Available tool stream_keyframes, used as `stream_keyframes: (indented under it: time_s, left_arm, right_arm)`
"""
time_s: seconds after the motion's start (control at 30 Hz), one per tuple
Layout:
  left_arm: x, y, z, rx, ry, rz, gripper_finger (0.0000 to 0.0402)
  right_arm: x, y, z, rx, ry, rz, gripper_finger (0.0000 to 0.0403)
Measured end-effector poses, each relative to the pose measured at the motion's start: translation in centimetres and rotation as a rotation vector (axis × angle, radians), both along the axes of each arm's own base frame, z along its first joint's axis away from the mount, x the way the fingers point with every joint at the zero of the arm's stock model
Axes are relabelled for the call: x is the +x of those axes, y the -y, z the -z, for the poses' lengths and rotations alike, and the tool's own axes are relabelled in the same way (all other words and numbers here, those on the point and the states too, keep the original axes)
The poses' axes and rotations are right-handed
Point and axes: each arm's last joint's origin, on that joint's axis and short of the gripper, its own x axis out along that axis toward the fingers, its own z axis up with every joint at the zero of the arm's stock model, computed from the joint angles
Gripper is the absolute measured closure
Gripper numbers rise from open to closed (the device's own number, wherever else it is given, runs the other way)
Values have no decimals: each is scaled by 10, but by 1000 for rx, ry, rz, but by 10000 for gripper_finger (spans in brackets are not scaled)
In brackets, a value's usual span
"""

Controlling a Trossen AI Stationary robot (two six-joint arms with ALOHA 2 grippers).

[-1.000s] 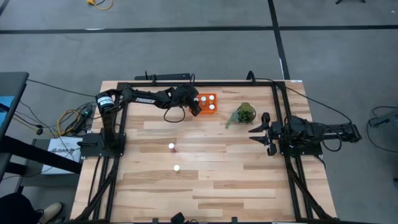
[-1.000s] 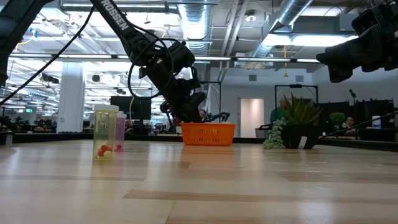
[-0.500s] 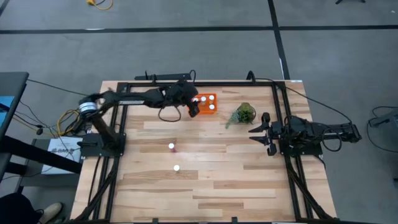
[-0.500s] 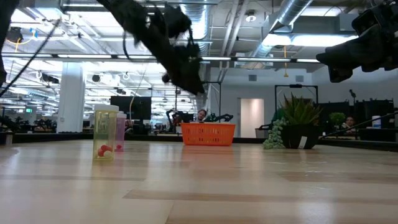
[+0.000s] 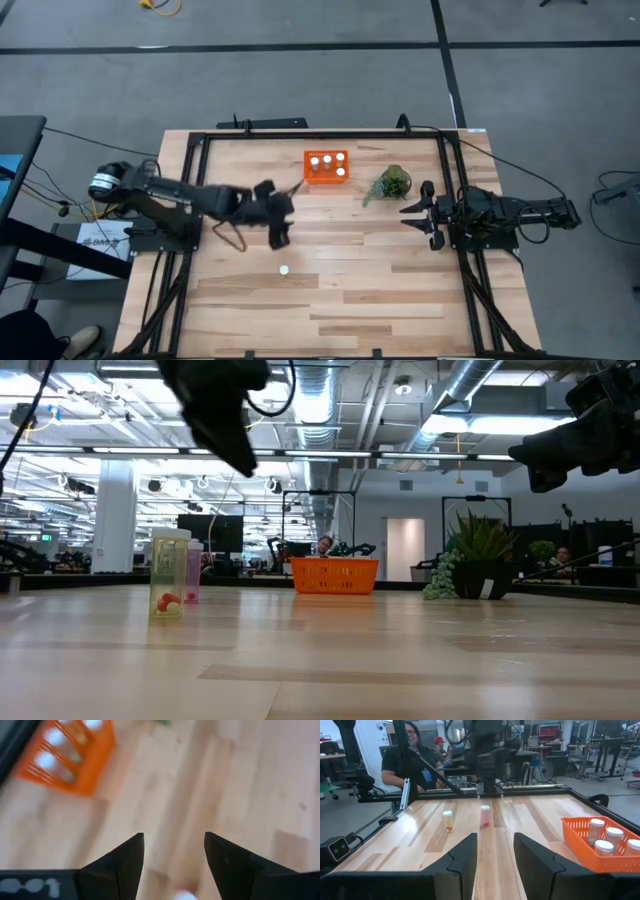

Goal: Pick and place pill bottles into a basket
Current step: Put the pink pill bottle into the orange bin

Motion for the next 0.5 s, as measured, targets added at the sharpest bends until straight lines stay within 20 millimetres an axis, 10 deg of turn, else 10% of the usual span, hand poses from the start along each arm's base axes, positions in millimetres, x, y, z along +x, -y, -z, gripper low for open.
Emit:
stream_keyframes:
  time_s: [0.5]
  left_arm:
    - [-28, 49, 17, -69, -184, -27, 203]
  right_arm:
    - [0, 0, 0, 0, 0, 0, 282]
